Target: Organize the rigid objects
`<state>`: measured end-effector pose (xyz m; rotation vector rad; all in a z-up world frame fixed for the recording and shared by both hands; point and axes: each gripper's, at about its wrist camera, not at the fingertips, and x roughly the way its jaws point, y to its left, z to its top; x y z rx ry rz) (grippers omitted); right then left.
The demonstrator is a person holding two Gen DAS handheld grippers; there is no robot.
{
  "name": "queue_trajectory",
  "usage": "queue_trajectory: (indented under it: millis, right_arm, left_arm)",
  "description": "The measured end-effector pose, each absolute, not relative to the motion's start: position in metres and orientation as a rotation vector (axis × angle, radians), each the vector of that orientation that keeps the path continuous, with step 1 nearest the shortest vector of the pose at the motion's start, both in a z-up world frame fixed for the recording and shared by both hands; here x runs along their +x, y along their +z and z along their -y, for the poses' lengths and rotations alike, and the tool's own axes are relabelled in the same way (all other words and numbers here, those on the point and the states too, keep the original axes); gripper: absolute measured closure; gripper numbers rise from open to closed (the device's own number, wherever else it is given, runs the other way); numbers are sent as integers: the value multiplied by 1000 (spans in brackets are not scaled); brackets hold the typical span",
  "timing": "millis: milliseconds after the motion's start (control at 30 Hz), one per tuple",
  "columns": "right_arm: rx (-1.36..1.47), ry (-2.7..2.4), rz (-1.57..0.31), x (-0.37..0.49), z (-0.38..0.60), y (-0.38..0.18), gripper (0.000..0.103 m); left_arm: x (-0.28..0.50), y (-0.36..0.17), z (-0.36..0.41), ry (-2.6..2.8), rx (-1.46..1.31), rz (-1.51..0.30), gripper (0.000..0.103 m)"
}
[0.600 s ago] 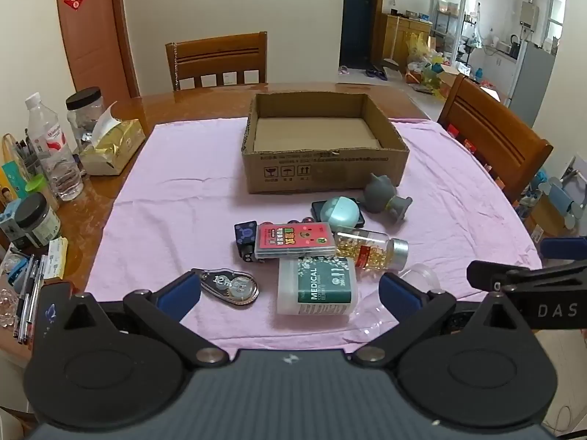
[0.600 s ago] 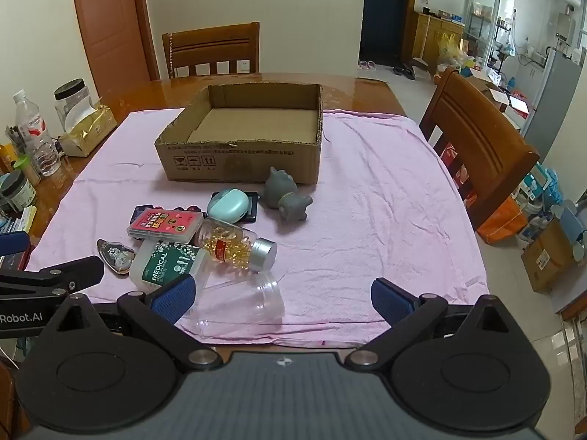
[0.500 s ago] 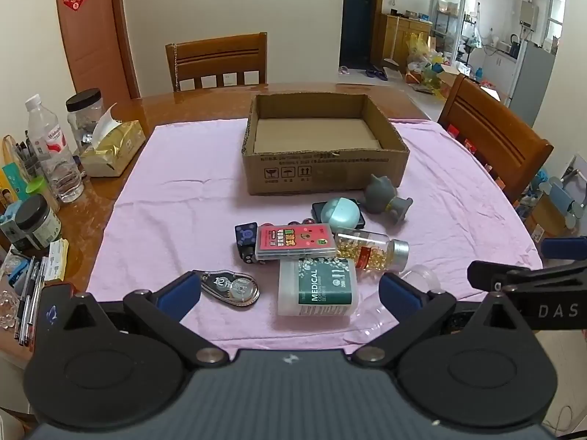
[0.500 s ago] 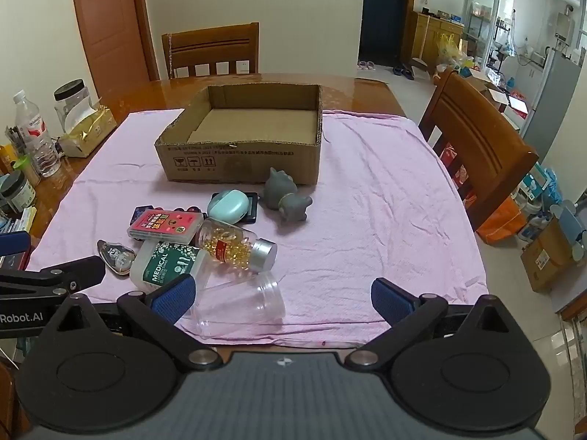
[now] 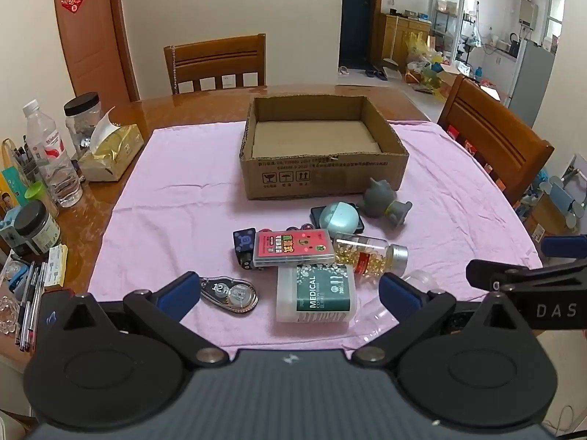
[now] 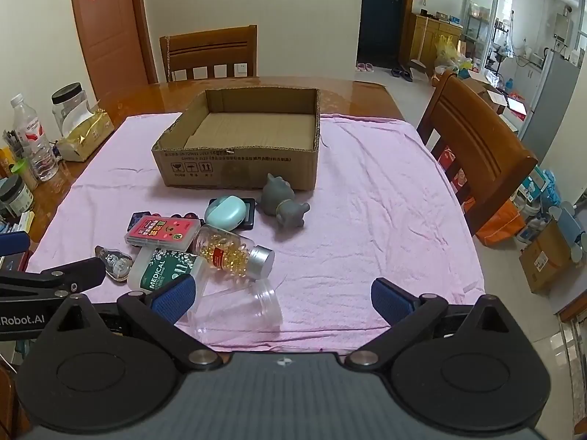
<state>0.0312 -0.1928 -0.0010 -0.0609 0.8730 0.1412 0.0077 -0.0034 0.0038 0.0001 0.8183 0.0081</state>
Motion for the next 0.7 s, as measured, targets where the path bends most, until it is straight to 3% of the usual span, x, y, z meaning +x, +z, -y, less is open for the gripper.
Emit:
queue_trajectory:
  millis: [700]
  right_arm:
    - [-62, 152, -863, 35, 199, 1, 0]
  left_arm:
    - [9, 6, 9, 15, 6, -823, 1]
